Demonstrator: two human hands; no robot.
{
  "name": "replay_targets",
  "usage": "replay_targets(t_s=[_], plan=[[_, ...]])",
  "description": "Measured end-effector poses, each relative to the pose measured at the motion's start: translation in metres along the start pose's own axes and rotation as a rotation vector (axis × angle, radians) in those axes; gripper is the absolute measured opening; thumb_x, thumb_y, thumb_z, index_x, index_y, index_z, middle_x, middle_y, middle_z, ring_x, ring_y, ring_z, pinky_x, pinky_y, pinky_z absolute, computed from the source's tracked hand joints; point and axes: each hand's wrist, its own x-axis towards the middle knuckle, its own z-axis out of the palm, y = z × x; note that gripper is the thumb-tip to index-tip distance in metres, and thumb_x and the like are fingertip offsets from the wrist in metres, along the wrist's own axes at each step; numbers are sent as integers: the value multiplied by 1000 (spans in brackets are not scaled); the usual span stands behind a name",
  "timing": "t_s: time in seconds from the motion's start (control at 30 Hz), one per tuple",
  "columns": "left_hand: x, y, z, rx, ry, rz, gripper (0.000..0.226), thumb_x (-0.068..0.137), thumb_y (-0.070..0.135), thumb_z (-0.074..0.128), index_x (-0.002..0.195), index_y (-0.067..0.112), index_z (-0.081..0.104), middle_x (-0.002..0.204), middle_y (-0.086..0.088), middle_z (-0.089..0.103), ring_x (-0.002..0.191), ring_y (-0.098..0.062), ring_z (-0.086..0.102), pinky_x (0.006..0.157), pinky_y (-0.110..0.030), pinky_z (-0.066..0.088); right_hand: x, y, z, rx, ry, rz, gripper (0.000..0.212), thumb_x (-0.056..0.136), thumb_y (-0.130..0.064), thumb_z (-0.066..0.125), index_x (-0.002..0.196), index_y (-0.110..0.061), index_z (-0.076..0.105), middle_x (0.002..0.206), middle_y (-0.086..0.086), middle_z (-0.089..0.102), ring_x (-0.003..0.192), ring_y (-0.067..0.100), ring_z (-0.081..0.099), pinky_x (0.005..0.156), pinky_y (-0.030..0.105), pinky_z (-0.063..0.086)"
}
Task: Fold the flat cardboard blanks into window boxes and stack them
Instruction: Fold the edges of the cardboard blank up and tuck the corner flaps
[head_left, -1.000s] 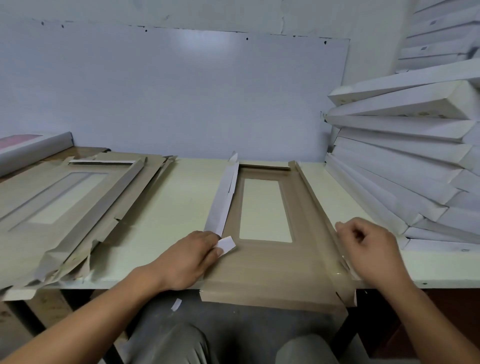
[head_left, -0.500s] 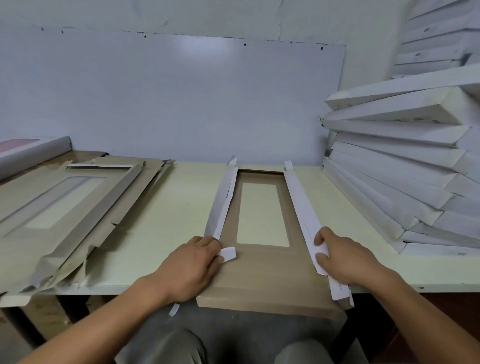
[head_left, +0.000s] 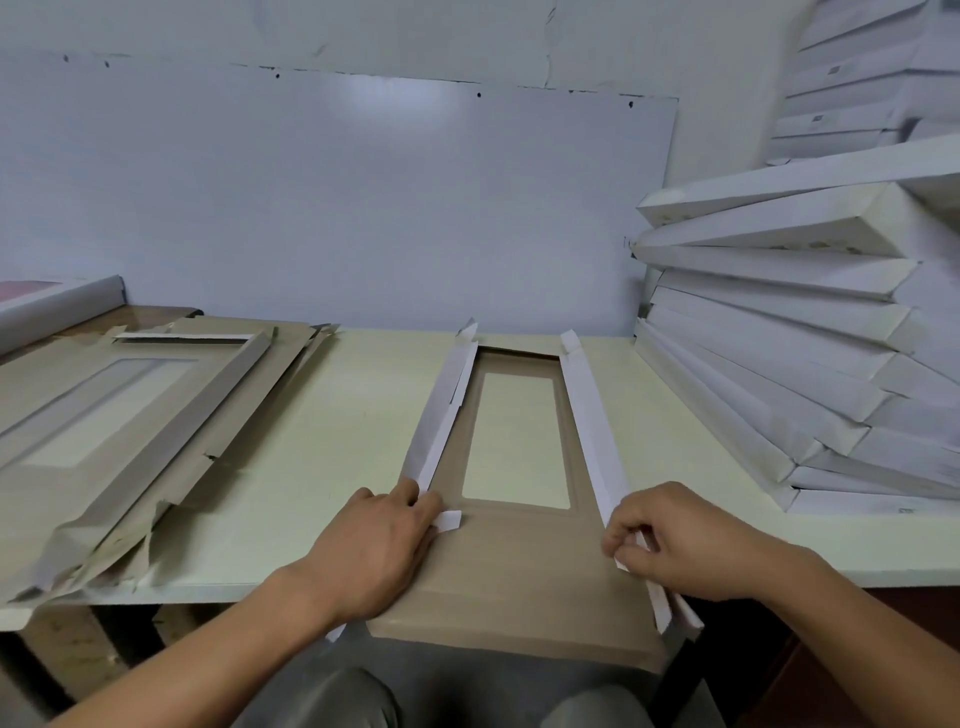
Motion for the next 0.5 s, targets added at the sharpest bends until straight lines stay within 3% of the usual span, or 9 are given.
replay_targets(t_s=[0.1,0.23,0.33,0.4,0.5], plan=[[0,2,1,17,-11,9,17,103,32,27,101,21,40,89,0,47,67,-30,50,67,-35,32,-6,5,-13,188,-62,69,38,85,-7,52,92,-34,78,91,-24,72,85,-3,67,72,11,49],[0,3,2,28,-44,5,9,101,28,28,96,23,33,86,0,44,67,-30,51,67,-36,33,-11,10,-23,167,-169,26,52,78,1,50,101,-38,74,105,-21,70,90,0,67,81,14,50],[0,4,1,61,-50,-1,12,101,28,26,100,23,36,85,0,42,68,-28,51,66,-35,29,-14,13,-22,271,-244,10,41,77,-2,64,103,-32,77,108,-17,67,95,8,69,89,24,54],[0,5,1,64,-51,-5,13,101,27,26,102,22,38,85,0,41,68,-28,50,66,-36,29,-14,14,-21,259,-249,-29,29,78,-9,77,95,-33,79,104,-15,67,94,7,69,86,21,53],[0,5,0,76,-70,-6,11,100,26,26,103,22,35,84,0,36,66,-28,46,67,-36,26,-12,13,-22,266,-225,-79,11,81,-25,81,87,-34,80,99,-11,68,87,5,68,77,14,48]])
